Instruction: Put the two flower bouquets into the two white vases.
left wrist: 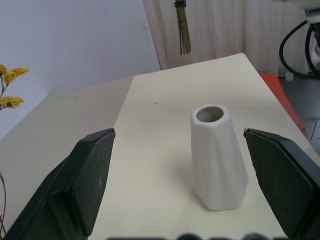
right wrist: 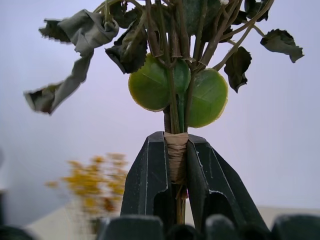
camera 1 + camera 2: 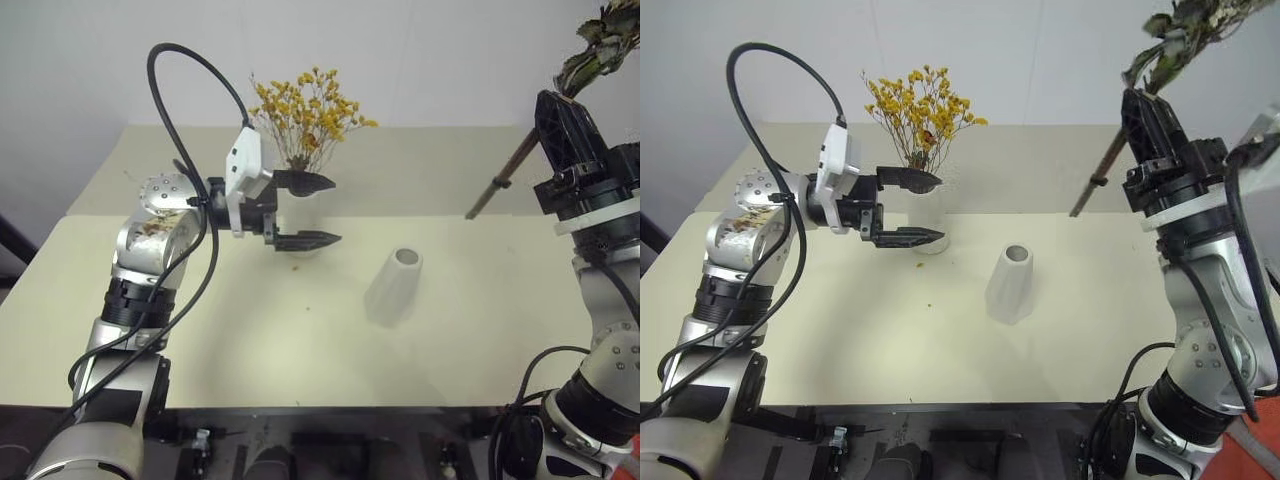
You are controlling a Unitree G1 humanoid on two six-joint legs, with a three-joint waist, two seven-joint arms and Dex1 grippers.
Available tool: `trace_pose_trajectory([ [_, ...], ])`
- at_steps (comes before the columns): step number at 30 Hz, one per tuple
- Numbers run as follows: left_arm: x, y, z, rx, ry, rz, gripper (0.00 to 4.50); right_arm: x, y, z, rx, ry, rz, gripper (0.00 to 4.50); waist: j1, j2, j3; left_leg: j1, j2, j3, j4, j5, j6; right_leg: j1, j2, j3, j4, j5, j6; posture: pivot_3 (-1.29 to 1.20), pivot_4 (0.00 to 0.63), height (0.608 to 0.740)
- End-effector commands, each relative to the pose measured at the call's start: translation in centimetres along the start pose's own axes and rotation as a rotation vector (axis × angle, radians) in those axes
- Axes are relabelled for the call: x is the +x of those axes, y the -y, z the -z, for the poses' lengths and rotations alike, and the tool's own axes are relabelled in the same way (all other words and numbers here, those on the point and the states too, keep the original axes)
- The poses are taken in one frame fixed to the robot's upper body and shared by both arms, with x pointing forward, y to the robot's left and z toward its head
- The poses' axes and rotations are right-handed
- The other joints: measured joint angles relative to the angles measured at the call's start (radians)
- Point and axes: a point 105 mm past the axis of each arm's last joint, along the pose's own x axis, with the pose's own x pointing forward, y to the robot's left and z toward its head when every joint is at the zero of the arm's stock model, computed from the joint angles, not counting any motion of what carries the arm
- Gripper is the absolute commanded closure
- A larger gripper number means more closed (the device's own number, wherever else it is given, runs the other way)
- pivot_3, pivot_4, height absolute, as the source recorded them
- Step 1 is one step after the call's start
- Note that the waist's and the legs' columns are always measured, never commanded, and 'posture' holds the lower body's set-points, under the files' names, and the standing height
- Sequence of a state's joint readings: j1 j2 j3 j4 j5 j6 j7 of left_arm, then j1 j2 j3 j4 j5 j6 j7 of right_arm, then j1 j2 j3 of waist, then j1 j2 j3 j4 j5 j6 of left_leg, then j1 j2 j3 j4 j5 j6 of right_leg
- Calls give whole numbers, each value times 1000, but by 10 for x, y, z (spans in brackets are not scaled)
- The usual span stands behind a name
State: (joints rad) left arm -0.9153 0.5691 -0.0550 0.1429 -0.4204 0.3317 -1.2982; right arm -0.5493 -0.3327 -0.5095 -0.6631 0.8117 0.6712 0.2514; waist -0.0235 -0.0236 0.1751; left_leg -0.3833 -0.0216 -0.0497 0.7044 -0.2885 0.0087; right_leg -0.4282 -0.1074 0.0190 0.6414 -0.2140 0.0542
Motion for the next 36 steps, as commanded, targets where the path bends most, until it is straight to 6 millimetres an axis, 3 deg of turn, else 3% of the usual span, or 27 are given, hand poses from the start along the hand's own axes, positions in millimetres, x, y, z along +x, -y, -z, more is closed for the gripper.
trace_pose_trajectory([
  [1, -5, 1, -7, 39, 5, -16, 0, 5, -21, -6, 35, 53, -83, 4260, -1, 0, 0, 1, 0, 0, 0, 0, 0, 0, 0, 0, 0, 0, 0, 0, 150, 740],
  [8, -10, 4, -4, 43, -9, -45, 0, 6, -40, 17, 111, 2, -143, 4260, 0, 0, 0, 2, 0, -1, 0, 0, 0, 2, 0, 0, -1, 0, 0, 0, 150, 740],
  [22, -11, 5, -3, 41, -15, -57, 0, -7, -25, 45, 70, -81, -130, 4260, 1, 1, 0, 3, 0, 0, 0, 0, 0, 3, 0, 0, -1, 0, 0, 0, 150, 740],
  [36, -11, 5, -1, 46, -27, -54, 0, -12, -32, 64, 43, -108, -160, 4260, 2, 1, 0, 3, 0, 0, -1, 0, 0, 3, 0, 0, -1, 0, 0, 0, 150, 740],
])
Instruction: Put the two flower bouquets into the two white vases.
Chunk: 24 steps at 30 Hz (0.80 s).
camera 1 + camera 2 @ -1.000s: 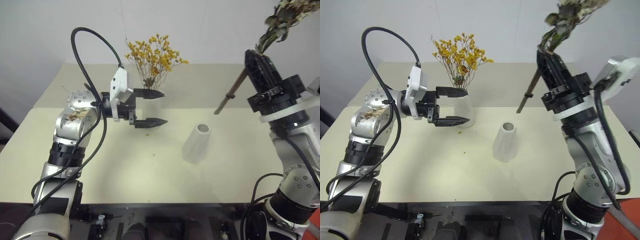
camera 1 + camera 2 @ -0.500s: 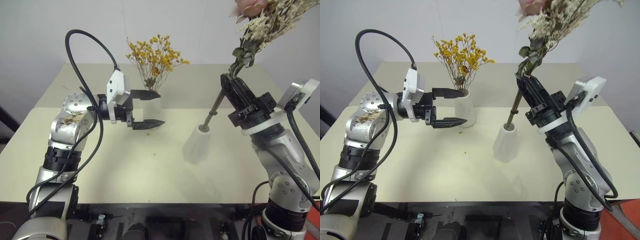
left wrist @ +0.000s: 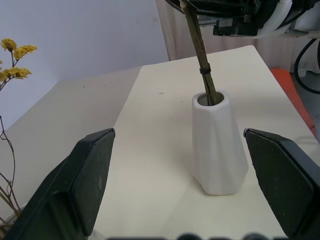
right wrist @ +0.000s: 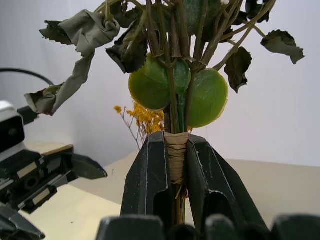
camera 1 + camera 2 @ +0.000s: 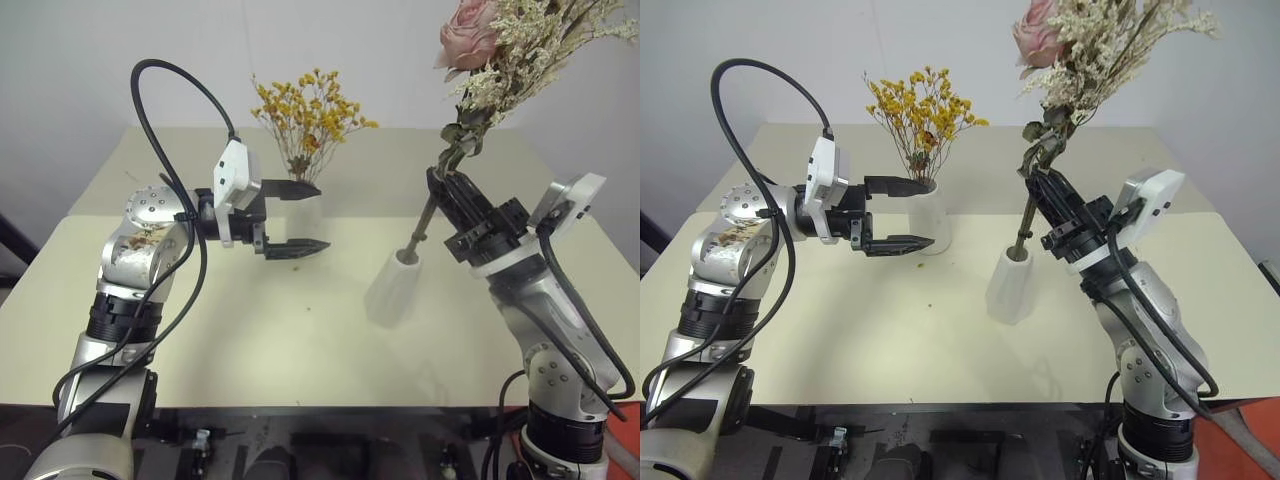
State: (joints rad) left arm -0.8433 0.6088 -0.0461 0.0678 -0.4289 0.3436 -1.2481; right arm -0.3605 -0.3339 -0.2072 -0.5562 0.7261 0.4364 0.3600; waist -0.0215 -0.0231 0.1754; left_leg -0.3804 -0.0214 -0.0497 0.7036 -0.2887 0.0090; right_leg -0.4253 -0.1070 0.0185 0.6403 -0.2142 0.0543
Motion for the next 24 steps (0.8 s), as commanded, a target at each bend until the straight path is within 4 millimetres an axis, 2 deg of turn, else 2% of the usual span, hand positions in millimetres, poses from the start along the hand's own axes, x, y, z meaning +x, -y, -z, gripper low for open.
trace_pose_trajectory([
  [1, -2, -1, -8, 49, 6, -6, 0, -3, -5, -6, -40, 41, -21, 4260, 0, 0, 0, 0, 0, 0, 0, 0, 0, 0, 0, 0, 0, 0, 0, 0, 150, 740],
  [14, -1, -1, -7, 56, 9, -9, 0, -9, -8, 20, -55, 1, -30, 4260, 0, 0, 0, 0, 0, 0, 0, 0, 0, 0, 0, 0, 0, 0, 0, 0, 150, 740],
  [24, -2, 0, -7, 55, 12, -14, 0, -12, -5, 27, -93, 3, -11, 4260, 0, 0, 0, 1, 0, 0, 0, 0, 0, 0, 0, 0, 0, 0, 0, 0, 150, 740],
])
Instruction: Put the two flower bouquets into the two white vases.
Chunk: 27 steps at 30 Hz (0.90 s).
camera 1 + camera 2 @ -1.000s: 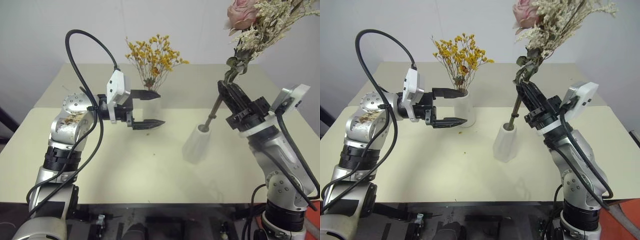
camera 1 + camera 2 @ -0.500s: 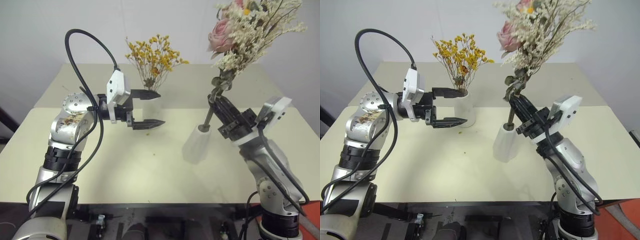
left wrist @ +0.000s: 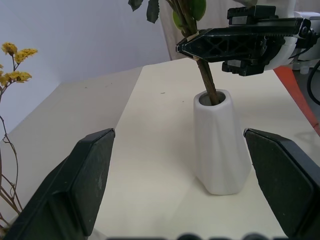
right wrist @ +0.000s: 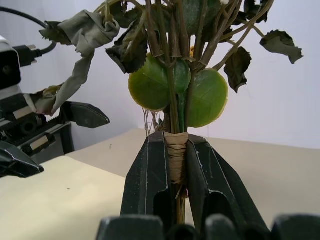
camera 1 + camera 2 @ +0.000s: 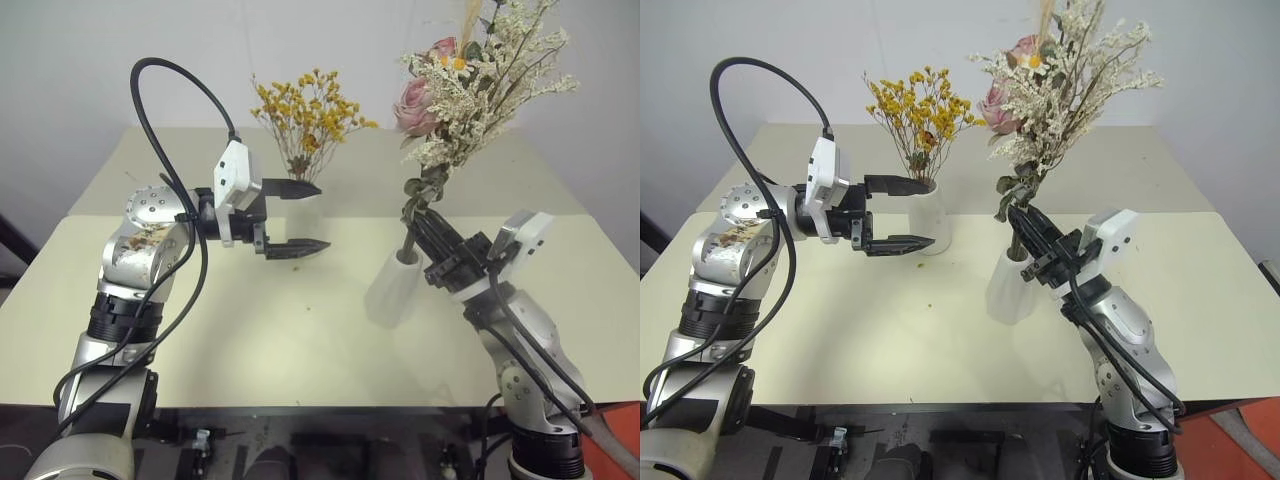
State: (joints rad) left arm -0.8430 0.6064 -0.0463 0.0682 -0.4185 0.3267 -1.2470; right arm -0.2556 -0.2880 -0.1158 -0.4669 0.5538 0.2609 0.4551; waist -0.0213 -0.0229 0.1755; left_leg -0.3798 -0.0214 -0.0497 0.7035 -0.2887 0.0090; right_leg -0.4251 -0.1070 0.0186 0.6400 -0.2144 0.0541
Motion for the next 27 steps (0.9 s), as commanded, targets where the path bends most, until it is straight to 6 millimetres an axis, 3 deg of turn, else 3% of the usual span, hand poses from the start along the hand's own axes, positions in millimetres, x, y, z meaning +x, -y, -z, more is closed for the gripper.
trace_pose_trajectory([
  [1, -2, -1, -7, 37, 14, -11, 0, 0, -2, -11, -42, 66, -4, 4260, 0, 0, 0, 0, 0, 0, 0, 0, 0, 0, 0, 0, 0, 0, 0, 0, 150, 740],
  [5, -3, -2, -10, 26, 36, -10, 0, 0, -3, -15, -58, 93, -6, 4260, 0, 0, 0, 0, 0, 0, 0, 0, 0, 0, 0, 0, 0, 0, 0, 0, 150, 740],
  [18, 0, -1, -9, 20, 35, 7, 0, -13, -9, -17, -52, 83, -42, 30, 1, 0, 0, 1, 0, 0, 0, 0, 0, 0, 0, 0, 0, 0, 0, 0, 150, 740],
  [27, 1, -3, -9, 23, 38, 14, 0, -33, -14, -20, -47, 62, -49, 7, 2, 0, 0, 1, 0, 0, 0, 0, 0, 1, 0, 0, -1, 0, 0, 0, 150, 740],
])
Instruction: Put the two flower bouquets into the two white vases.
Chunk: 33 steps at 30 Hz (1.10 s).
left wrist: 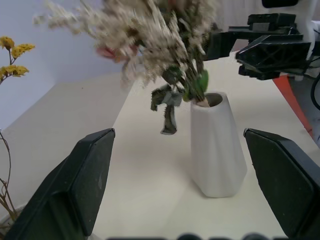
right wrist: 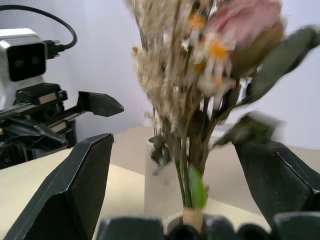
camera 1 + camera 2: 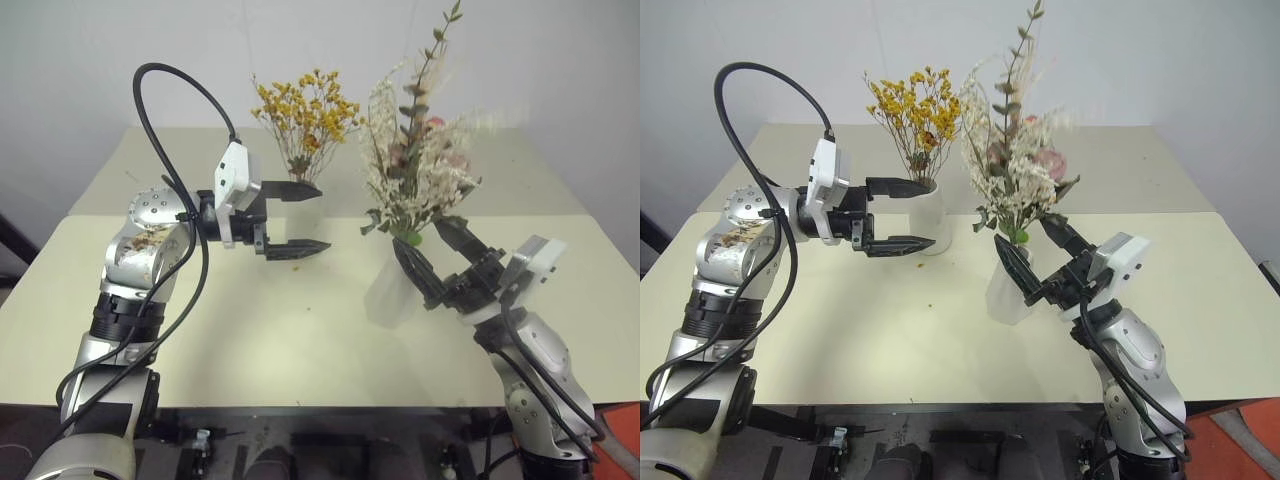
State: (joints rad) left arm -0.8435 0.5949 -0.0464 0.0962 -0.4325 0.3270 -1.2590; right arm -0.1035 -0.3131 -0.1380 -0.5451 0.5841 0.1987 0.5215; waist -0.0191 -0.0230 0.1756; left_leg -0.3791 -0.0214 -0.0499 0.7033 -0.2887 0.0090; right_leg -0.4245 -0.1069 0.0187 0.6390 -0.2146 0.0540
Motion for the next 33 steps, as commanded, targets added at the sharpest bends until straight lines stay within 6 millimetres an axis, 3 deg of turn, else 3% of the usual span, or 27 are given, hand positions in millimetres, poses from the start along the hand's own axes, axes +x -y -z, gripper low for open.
trace_pose_trajectory([
  [1, 0, -3, -13, 55, 21, 5, 0, -8, -5, -21, -41, 58, -21, 7, 0, 0, 0, 0, 0, 0, 0, 0, 0, 0, 0, 0, -1, 0, 0, 0, 150, 740],
  [9, -3, 0, -16, 30, 45, 31, 0, -41, -2, -30, -114, -42, -34, 7, 3, 0, 0, 1, 0, 0, 0, 0, 0, 2, 0, -1, -7, 0, 0, 0, 150, 740],
  [20, -26, 12, -9, -9, 12, 9, 0, -98, 42, -71, -282, -332, -122, 7, 4, 0, 0, 6, 1, 1, -2, -1, 1, 7, 0, 1, -8, 0, 0, 0, 150, 740],
  [27, -47, 22, -6, -38, -40, -24, 0, -111, 65, -94, -339, -455, -157, 7, 4, 0, 0, 8, 2, 2, -4, -1, 1, 9, 0, 1, -9, 0, 0, 0, 150, 740],
  [33, -64, 29, -8, -71, -63, -69, 0, -119, 76, -100, -350, -540, -168, 7, 5, -1, 0, 8, 2, 3, -4, -1, 1, 9, 0, 1, -10, 0, 0, 0, 150, 740],
])
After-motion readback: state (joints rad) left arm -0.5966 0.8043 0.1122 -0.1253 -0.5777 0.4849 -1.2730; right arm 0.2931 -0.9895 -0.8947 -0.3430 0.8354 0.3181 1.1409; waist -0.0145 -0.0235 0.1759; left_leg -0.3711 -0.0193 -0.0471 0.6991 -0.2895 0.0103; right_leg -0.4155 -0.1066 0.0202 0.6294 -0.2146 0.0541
